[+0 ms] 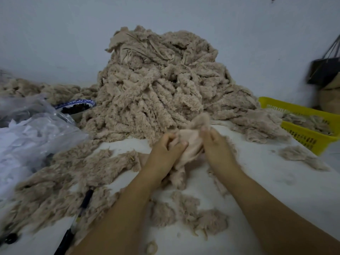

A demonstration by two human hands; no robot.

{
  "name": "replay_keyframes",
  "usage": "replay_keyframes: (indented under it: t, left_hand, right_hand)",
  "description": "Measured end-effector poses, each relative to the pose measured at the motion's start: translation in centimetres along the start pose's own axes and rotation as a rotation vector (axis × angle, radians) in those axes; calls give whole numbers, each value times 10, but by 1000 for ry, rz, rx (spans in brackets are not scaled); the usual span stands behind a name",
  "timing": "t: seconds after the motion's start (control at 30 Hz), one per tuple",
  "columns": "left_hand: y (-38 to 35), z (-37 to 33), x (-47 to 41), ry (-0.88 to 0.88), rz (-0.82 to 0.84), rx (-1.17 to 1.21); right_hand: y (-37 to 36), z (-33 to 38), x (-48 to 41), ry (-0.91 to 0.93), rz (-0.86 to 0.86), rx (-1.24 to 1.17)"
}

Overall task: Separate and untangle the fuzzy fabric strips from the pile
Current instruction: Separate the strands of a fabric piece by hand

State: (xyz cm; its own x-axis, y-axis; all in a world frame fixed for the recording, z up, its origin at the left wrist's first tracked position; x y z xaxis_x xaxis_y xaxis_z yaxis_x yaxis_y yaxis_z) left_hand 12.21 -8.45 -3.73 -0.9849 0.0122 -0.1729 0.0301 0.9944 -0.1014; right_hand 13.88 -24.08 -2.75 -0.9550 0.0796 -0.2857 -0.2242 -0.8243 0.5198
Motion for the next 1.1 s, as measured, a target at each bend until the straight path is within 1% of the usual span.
replay_keyframes:
  t: [0.07, 0.1, 0.17, 0.23, 0.27, 0.33, 0.4, 0.47, 0.5, 0.53, 0.57, 0.6, 0.67, 0.7, 0.77, 0.83, 0.9, 1.0, 1.03, 1.1]
  left_hand:
    - [0, 3, 0, -14, 82, -166]
    - [0, 6, 1, -13, 135, -237]
    - [0, 7, 2, 1, 192, -341]
    - [4, 4, 0, -30, 134, -423]
    - [7, 1, 0, -49, 75, -413]
    - [13, -5, -1, -43, -56, -251]
    - [15, -10, -1, -42, -118, -93]
    - [10, -15, 2, -114, -93, -102]
    - [6, -17, 4, -159, -63, -137]
    - [2, -19, 5, -200, -35, -168]
    - [-1, -19, 7, -230, -17, -182]
    - [-3, -19, 8, -246, -7, -180]
    - [-4, -18, 9, -246, 14, -143]
    - [-4, -16, 8, -229, 23, -123]
    - [-3, -14, 6, -194, 13, -134]
    - [-1, -13, 4, -190, 1, -163]
    - [-1, -11, 3, -171, 43, -203]
    - [-3, 0, 3, -83, 169, -445]
    - [-1, 4, 2, -53, 170, -500]
    - [6, 7, -1, -30, 92, -526]
  right_hand:
    - [19, -14, -9, -148, -202, -99]
    - [26, -22, -12, -210, -275, -129]
    - [37, -36, -17, -298, -359, -169]
    - [40, -42, -20, -338, -386, -202]
    - [39, -41, -21, -338, -371, -186]
    - [34, -34, -20, -292, -286, -108]
    - [27, -22, -15, -175, -184, -23]
    - [23, -7, -6, 20, -144, 65]
    - [20, 3, -1, 135, -129, 66]
    - [15, 11, 3, 245, -87, 56]
    - [9, 19, 9, 324, -7, 52]
    - [1, 25, 14, 350, 108, 55]
    - [-13, 27, 20, 296, 336, 47]
    - [-16, 24, 19, 260, 384, 54]
    - [-13, 21, 15, 230, 343, 105]
    - [-4, 20, 10, 227, 261, 54]
    - [5, 18, 5, 223, 173, 12]
    - [20, 8, -3, 165, -24, -15]
    - [24, 4, -5, 136, -75, -40]
    - [29, -4, -6, 92, -149, -58]
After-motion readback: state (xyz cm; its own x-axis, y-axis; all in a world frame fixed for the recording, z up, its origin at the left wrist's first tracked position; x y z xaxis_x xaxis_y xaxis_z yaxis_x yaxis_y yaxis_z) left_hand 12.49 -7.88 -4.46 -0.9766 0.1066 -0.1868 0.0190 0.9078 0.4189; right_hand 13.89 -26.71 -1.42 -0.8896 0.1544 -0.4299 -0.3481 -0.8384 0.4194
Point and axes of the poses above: each hand's wrist, its own x-axis away from the middle knuckle, its own y-axis out of the back of the hand, z = x × y, the point moved 4 cm from there along -x, towards the middle knuckle, and after that the axes turned 13 degrees about x, right-handed, at the moved point
